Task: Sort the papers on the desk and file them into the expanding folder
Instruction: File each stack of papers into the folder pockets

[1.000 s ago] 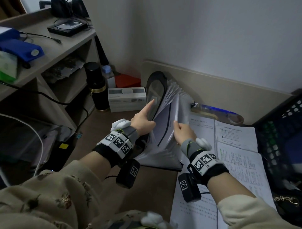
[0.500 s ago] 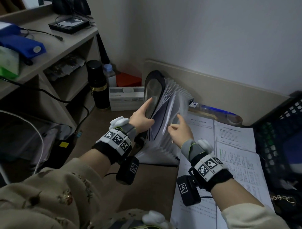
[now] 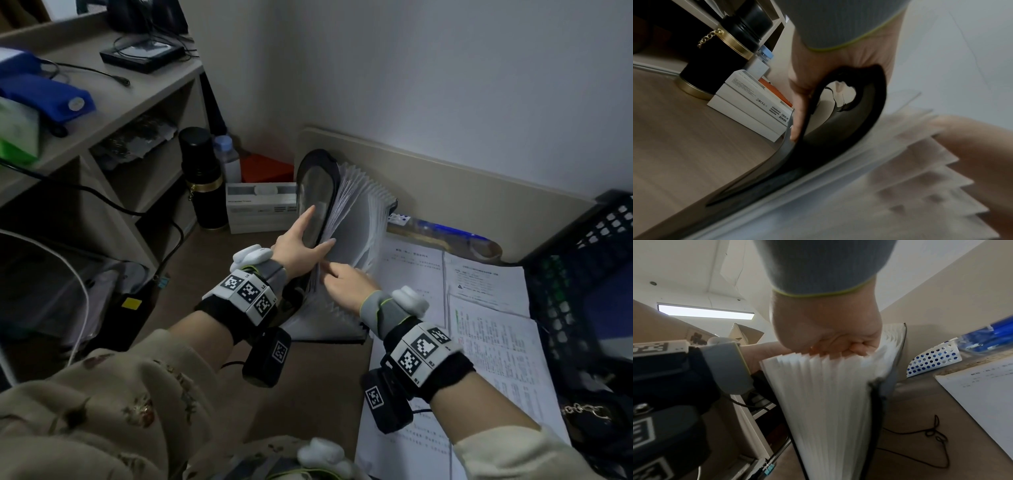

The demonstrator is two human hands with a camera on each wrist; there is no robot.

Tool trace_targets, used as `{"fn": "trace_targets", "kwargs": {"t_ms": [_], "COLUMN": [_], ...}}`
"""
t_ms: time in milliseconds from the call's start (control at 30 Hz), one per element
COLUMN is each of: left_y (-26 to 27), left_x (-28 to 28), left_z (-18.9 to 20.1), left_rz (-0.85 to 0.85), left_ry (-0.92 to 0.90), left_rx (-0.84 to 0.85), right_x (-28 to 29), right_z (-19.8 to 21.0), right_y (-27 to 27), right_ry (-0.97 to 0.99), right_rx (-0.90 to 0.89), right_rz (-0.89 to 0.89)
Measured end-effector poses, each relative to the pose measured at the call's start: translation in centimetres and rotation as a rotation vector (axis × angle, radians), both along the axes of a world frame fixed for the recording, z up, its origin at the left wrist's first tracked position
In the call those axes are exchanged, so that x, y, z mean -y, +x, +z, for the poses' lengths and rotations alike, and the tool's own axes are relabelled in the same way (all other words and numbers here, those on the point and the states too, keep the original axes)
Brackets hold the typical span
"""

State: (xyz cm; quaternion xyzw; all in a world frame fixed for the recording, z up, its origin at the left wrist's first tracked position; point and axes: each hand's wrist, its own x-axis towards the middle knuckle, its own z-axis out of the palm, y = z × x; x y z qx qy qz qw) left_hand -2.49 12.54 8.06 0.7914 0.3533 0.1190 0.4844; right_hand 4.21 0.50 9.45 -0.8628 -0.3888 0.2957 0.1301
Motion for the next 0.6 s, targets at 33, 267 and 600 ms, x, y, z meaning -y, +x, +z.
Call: {"fn": "trace_targets", "kwargs": {"t_ms": [33,267,600], "left_y": [0.0,0.0,-0.1], "left_x": [0.1,-0.1,-0.2], "left_z": [0.1,0.5,0.4], "left_rz": [0.001,0.001,-0.008], "left_ry": [-0.015,-0.051,-0.036], "left_rx": [0.005,-0.064,-0.065], "right_x": [0.0,0.7,5.1], "right_z": [0.1,-0.3,-1.9], "right_y": [-0.1,0.2,6.1], "right_ry": [-0.010,0.072,0.647], "right_rx": [0.002,-0.146,-0.043], "right_rz": [0.008,0.003,-0.683]}}
